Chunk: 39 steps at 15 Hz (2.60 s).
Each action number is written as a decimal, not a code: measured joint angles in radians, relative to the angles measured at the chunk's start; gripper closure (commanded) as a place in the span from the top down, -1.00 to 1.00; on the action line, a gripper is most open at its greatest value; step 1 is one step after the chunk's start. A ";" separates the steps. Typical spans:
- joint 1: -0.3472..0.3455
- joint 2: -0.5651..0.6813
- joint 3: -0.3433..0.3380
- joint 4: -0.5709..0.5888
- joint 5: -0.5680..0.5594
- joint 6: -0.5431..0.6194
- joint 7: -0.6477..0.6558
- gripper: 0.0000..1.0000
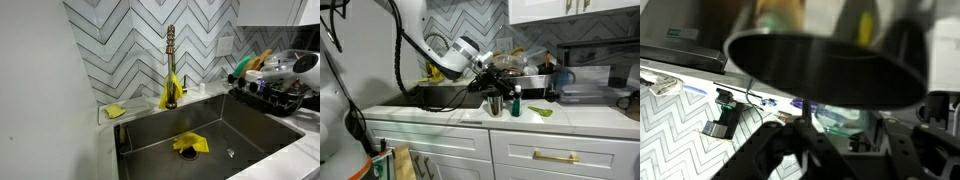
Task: Put the bottle upright on the cupboard
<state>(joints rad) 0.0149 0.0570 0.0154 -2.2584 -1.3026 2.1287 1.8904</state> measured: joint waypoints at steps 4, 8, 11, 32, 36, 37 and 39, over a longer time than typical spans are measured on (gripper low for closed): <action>0.000 -0.001 0.002 0.001 0.000 0.000 0.000 1.00; -0.005 -0.023 -0.001 0.011 0.000 0.013 -0.004 0.99; -0.029 -0.083 -0.028 0.017 0.028 0.122 -0.062 1.00; 0.238 -0.351 -0.455 0.111 1.194 0.031 -1.614 1.00; 0.093 -0.338 -0.338 0.162 1.255 -0.135 -1.875 1.00; 0.071 -0.334 -0.319 0.174 1.255 -0.171 -1.923 1.00; 0.038 -0.322 -0.290 0.195 1.255 -0.229 -2.007 1.00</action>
<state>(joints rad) 0.0525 -0.2653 -0.2750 -2.0633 -0.0471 1.9001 -0.1167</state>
